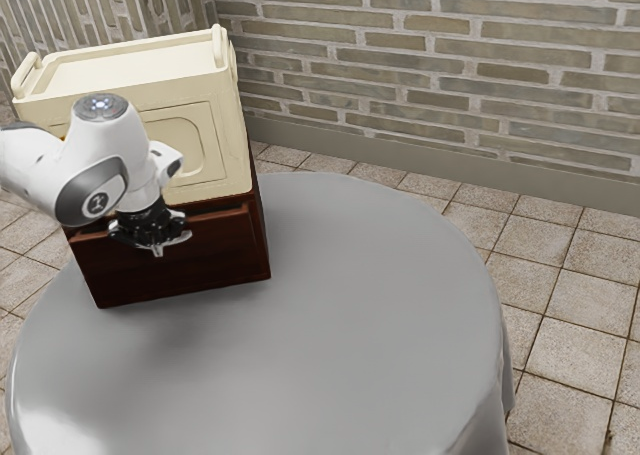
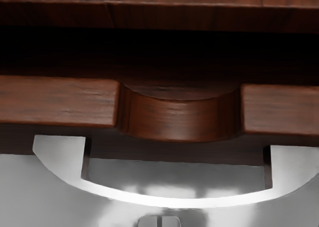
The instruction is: Push the drawer handle with one arm to close the drawer
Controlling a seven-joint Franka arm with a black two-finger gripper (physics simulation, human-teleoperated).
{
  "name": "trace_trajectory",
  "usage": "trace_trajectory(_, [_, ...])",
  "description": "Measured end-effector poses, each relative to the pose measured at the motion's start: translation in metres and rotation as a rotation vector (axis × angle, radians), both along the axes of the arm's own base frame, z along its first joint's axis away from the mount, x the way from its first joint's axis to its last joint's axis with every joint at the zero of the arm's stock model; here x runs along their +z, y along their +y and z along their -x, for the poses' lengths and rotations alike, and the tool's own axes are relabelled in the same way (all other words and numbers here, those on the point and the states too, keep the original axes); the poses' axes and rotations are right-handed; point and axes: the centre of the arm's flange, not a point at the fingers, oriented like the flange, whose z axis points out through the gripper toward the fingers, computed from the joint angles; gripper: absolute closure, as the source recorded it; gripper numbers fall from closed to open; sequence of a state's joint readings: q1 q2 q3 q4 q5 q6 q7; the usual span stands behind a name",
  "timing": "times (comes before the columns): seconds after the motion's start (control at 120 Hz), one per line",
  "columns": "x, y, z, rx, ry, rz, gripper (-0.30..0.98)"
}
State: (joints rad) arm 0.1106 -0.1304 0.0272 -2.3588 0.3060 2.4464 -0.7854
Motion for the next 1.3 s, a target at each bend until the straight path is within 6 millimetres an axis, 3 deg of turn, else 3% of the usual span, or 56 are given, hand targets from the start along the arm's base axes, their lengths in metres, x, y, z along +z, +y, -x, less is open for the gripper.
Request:
trace_trajectory(0.417, [-0.001,0.019,-0.028,-0.024,-0.013,-0.014,0.79])
trace_trajectory(0.475, [0.000,0.014,-0.031,-0.041,-0.014,-0.016,0.79])
trace_trajectory(0.667, [0.000,0.014,-0.024,0.014,0.006,0.064,0.79])
trace_trajectory(0.733, [0.005,0.000,-0.020,0.041,0.032,0.132,0.79])
trace_trajectory(0.833, [0.021,-0.052,-0.014,-0.020,0.082,0.193,0.79])
trace_trajectory(0.9, [0.042,-0.072,-0.018,-0.064,0.102,0.211,0.79])
trace_trajectory(1.017, [0.132,-0.098,-0.049,-0.172,0.097,0.213,0.77])
trace_trajectory(1.125, [0.188,-0.113,-0.059,-0.263,0.114,0.205,0.64])
trace_trajectory(1.2, [0.209,-0.126,-0.055,-0.327,0.134,0.197,0.47])
trace_trajectory(1.3, [0.221,-0.139,-0.048,-0.397,0.167,0.187,0.29])
